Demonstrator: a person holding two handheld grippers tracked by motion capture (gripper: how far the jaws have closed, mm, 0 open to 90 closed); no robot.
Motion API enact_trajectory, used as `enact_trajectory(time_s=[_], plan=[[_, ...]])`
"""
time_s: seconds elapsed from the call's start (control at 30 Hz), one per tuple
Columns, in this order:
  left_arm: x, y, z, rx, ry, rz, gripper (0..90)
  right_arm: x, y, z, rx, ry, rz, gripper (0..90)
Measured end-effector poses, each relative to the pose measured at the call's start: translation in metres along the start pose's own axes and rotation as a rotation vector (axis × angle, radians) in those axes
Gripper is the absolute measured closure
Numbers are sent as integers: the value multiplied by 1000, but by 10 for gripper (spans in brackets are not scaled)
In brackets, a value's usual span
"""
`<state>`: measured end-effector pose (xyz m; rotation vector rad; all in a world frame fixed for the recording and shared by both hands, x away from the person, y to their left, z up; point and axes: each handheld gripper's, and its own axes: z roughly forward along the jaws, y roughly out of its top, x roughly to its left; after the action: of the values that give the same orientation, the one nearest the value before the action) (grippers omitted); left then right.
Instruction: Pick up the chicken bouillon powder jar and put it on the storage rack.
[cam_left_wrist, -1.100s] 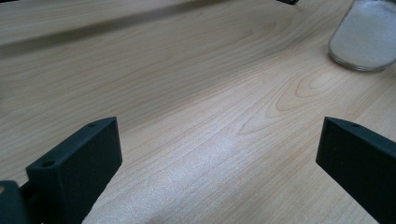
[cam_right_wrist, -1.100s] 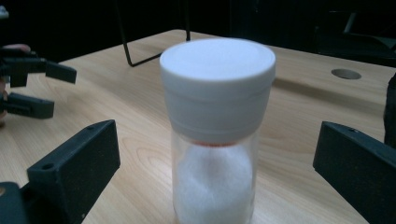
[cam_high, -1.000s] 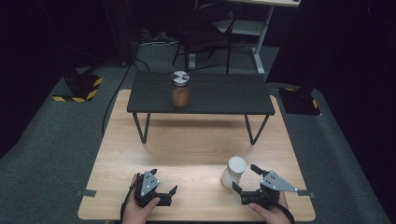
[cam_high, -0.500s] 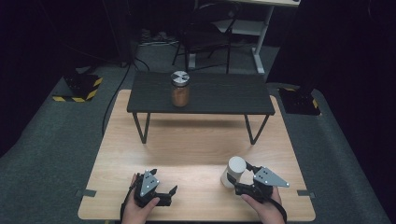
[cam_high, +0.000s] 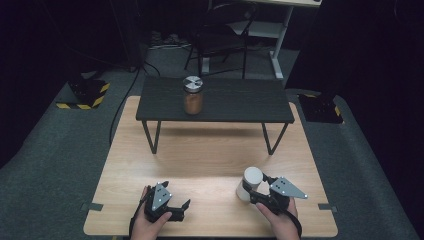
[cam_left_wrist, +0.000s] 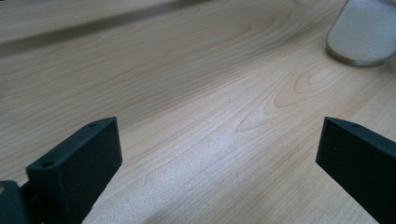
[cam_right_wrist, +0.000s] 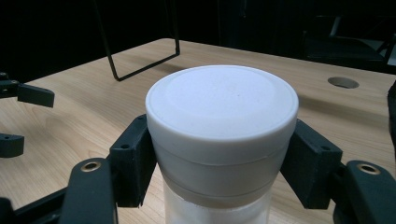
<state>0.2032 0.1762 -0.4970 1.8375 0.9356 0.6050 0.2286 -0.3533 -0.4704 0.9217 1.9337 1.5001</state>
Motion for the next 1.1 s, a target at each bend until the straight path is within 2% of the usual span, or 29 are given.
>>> enact_trajectory(time_s=[0.23, 0.53, 1.1], plan=[[1, 0, 0, 2, -8, 3, 5, 3, 6, 5, 17, -1, -3, 338], [0, 1, 0, 3, -18, 16, 5, 2, 13, 6, -6, -23, 23, 337], [1, 0, 0, -1, -21, 12, 4, -1, 48, 4, -55, -86, 23, 338]])
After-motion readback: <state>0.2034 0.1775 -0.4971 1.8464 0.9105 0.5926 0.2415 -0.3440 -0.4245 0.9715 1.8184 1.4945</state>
